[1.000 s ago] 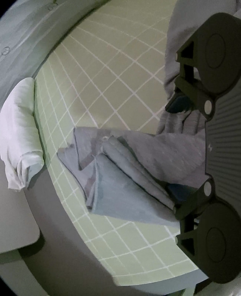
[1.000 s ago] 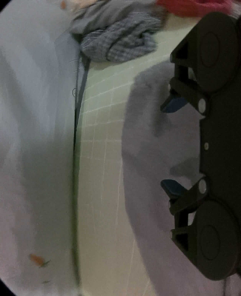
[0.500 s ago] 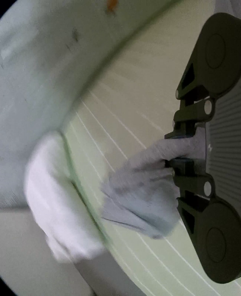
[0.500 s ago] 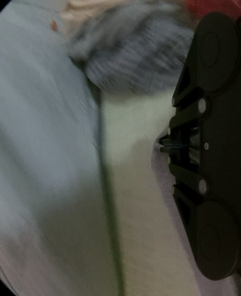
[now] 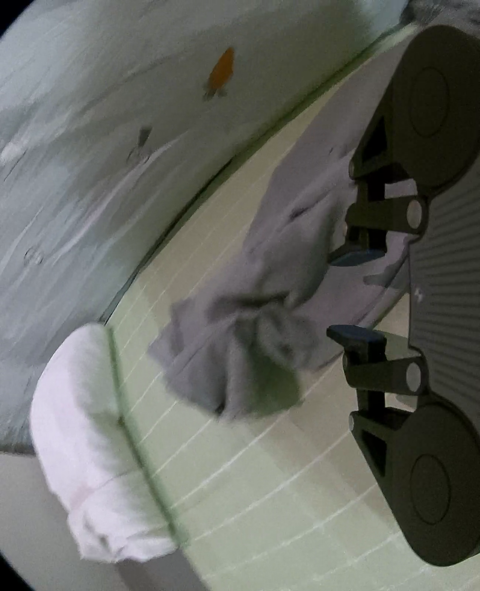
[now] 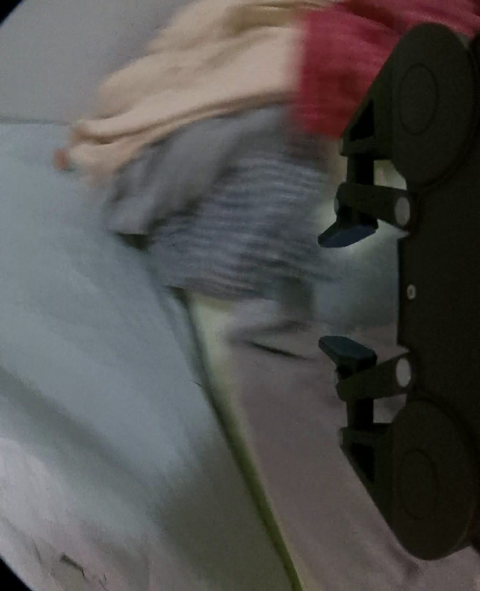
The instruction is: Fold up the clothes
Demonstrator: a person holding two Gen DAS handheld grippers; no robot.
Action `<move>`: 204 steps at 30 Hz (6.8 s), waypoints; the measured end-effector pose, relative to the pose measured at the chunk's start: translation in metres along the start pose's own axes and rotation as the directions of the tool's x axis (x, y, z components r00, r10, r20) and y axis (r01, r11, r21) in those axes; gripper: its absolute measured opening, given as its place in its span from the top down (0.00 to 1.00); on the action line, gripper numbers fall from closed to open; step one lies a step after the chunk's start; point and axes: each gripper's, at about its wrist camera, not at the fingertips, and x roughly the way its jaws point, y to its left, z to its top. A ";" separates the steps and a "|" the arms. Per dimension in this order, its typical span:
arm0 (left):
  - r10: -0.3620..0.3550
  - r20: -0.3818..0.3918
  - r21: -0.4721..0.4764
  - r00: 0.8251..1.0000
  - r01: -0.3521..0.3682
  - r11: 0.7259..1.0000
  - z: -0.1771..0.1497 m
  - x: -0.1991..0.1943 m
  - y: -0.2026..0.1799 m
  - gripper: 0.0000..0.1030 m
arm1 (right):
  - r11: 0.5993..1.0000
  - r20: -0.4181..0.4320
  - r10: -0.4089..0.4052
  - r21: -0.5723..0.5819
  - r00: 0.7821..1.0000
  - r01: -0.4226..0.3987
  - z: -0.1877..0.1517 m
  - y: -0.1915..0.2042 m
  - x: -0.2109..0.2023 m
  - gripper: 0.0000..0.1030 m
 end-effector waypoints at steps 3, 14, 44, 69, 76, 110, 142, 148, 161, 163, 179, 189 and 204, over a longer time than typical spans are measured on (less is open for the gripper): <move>-0.094 -0.032 -0.062 0.995 0.092 0.994 -0.006 0.005 -0.015 0.64 | 0.991 -0.046 0.027 0.131 0.999 -0.021 -0.033 -0.009 -0.017 0.48; -0.175 -0.093 -0.153 0.980 0.160 0.975 -0.008 0.059 -0.072 0.64 | 0.345 -0.004 0.265 0.934 0.964 -0.091 -0.100 -0.115 -0.044 0.45; 0.007 -0.128 -0.207 0.992 -0.034 0.978 -0.114 -0.080 0.057 0.98 | 0.279 -0.091 0.260 0.960 0.961 0.016 -0.167 -0.134 -0.077 0.50; 0.032 -0.082 -0.006 0.996 -0.032 0.999 -0.068 -0.046 0.049 0.37 | 0.300 -0.086 0.280 0.954 0.956 -0.002 -0.162 -0.143 -0.073 0.39; 0.064 -0.087 0.002 0.994 -0.065 0.998 -0.044 -0.003 0.038 0.43 | 0.433 -0.091 0.139 0.901 0.986 0.022 -0.138 -0.142 -0.065 0.68; 0.051 0.013 -0.360 0.999 -0.043 0.932 -0.097 -0.124 0.145 0.97 | 0.719 0.178 0.021 0.682 0.984 -0.139 -0.067 -0.182 -0.105 0.98; 0.165 0.013 -0.206 0.986 -0.158 0.966 -0.105 -0.173 0.171 0.43 | 0.891 -0.038 -0.214 0.402 0.976 0.211 -0.106 -0.139 -0.126 0.31; 0.169 0.046 -0.205 0.985 -0.156 0.966 -0.099 -0.171 0.172 0.43 | 0.927 -0.022 -0.190 0.324 0.982 0.187 -0.108 -0.099 -0.124 0.18; 0.172 0.091 -0.117 0.981 -0.161 0.980 -0.078 -0.144 0.160 0.39 | 0.980 -0.189 -0.065 0.173 0.980 0.099 -0.139 -0.067 -0.093 0.07; 0.202 0.068 -0.111 0.977 -0.193 0.975 -0.080 -0.126 0.158 0.39 | 0.981 -0.195 -0.071 0.164 0.978 0.104 -0.140 -0.067 -0.091 0.05; -0.052 -0.053 0.284 0.997 0.065 0.957 -0.125 -0.095 0.033 0.93 | 0.992 -0.169 -0.116 0.030 0.979 0.123 -0.150 -0.053 -0.084 0.00; -0.128 -0.233 0.446 0.964 0.223 0.867 -0.179 -0.087 -0.003 0.66 | 0.996 -0.059 -0.086 -0.026 0.995 0.085 -0.165 -0.052 -0.085 0.00; -0.262 0.132 -0.651 0.956 0.283 0.704 -0.132 -0.132 0.201 0.23 | 0.996 0.062 -0.075 -0.042 0.995 0.077 -0.178 -0.050 -0.087 0.00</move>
